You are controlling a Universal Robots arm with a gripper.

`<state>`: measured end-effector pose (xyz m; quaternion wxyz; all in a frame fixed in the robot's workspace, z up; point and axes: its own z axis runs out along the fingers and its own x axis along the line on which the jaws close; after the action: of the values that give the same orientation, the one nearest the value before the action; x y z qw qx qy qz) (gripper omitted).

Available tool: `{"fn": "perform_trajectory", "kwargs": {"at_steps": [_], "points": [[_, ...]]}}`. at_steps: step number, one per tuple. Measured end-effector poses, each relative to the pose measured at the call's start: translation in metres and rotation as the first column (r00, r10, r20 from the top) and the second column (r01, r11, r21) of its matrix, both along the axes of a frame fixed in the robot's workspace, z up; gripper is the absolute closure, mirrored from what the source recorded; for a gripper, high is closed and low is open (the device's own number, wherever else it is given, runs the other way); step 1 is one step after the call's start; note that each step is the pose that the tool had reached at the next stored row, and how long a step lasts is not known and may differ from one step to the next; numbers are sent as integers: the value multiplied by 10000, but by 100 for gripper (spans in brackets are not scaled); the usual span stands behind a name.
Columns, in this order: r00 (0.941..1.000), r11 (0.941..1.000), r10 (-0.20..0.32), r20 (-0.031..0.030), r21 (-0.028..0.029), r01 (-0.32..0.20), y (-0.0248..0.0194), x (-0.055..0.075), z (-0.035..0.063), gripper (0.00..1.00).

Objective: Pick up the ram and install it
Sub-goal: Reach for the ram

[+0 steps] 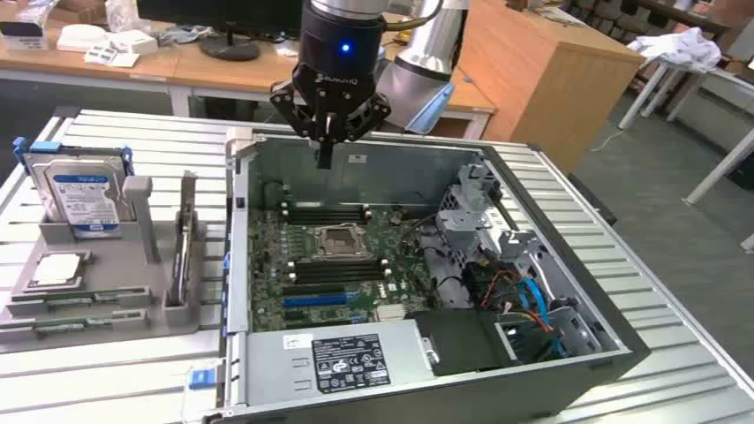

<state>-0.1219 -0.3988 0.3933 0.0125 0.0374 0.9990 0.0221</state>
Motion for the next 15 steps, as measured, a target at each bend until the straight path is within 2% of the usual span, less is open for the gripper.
{"fn": "perform_trajectory", "kwargs": {"at_steps": [15], "points": [[10000, 10000, 0, 0, -1, 0, 0, -39, 0, 89]]}}
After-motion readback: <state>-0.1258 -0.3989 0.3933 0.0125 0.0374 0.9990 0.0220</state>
